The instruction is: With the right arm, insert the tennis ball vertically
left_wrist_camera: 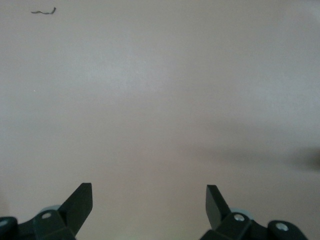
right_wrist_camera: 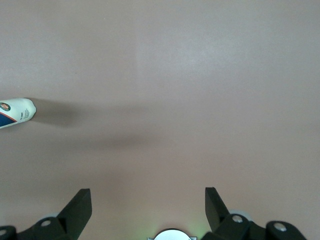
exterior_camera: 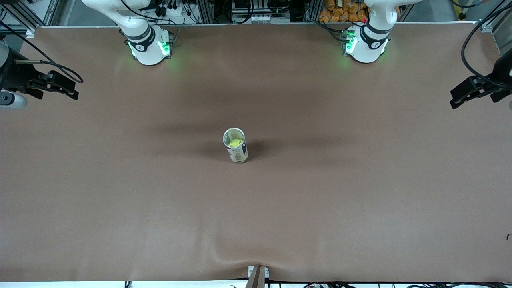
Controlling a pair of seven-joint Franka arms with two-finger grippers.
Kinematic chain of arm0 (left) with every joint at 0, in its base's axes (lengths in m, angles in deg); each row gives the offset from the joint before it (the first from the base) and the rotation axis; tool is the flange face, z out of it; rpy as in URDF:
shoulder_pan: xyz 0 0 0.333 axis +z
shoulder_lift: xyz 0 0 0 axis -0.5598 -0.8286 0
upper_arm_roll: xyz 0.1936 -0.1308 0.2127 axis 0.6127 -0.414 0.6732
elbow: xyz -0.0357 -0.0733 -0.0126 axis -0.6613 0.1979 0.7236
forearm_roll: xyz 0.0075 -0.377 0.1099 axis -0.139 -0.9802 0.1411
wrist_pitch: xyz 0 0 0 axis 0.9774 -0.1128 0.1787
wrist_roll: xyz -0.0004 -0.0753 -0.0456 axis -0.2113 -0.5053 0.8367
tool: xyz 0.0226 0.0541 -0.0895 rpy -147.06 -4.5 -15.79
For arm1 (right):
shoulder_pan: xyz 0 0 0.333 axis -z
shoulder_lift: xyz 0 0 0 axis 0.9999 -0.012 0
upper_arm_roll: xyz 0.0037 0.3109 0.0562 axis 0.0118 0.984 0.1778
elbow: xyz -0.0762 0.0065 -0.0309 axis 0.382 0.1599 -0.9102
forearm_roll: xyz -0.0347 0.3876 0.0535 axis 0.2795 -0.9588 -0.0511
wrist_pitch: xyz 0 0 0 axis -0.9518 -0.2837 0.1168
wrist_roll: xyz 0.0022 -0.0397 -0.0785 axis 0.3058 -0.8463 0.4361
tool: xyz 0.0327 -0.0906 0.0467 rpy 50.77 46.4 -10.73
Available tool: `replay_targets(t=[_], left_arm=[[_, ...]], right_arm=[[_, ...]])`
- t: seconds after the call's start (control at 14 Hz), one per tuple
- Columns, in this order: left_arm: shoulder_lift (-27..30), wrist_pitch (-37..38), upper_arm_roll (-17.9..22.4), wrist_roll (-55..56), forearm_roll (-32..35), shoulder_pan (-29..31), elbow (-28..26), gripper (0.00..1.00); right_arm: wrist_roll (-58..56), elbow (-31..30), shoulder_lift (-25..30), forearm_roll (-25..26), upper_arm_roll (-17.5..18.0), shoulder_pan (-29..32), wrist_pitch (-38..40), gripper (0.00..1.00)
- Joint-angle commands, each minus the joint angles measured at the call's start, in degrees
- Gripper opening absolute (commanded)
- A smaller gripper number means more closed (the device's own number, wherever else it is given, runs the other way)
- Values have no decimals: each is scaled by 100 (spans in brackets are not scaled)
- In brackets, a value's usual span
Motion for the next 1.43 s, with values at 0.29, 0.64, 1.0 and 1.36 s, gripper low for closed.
replay_targets(t=[0.29,0.64,1.0,1.36], left_arm=[[972,-490,824,-685,-279,-468,-1408,100],[1184,-490,780,-694,-402,-459,-1673,100],[1088,-385,754,-677,-367,-564,-1462,100],[1096,-385,552,-422,-376,-564,-1453,100]], right_arm=[[-71,67,-26,4,85,128,64,100],[-71,67,-26,12,85,128,72,100],[-71,67,-26,4,85,128,72,100],[-71,67,-26,4,85,128,73,100]])
